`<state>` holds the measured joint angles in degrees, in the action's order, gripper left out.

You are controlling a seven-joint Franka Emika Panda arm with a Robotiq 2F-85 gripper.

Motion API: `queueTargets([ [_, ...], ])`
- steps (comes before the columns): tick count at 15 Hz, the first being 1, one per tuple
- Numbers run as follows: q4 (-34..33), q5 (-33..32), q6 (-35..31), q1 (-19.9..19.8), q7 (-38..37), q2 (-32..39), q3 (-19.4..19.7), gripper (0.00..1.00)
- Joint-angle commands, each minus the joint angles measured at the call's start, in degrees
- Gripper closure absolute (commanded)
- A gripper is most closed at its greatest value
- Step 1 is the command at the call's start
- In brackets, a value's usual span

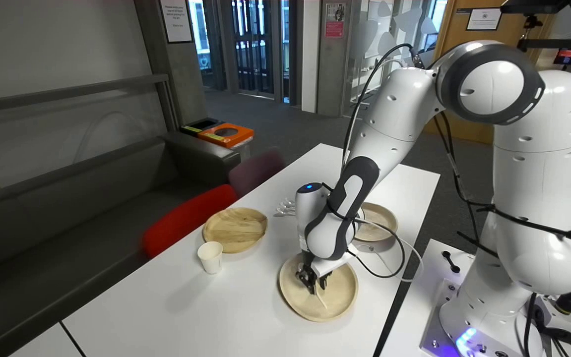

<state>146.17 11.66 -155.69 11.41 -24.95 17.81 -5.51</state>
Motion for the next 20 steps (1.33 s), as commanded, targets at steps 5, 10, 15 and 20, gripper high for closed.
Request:
queueTargets([
  [5, 0.07, -2.15, 0.01, 1.31, -1.67, -0.34, 1.36, 0.98],
  [10, 1.94, -5.97, -0.35, 3.15, -2.74, -2.51, 2.71, 0.99],
  [15, 3.74, -10.78, -0.19, 4.46, -3.38, -4.38, 3.94, 0.99],
  [20, 5.45, -13.8, -0.73, 4.84, -3.63, -6.01, 4.31, 0.99],
])
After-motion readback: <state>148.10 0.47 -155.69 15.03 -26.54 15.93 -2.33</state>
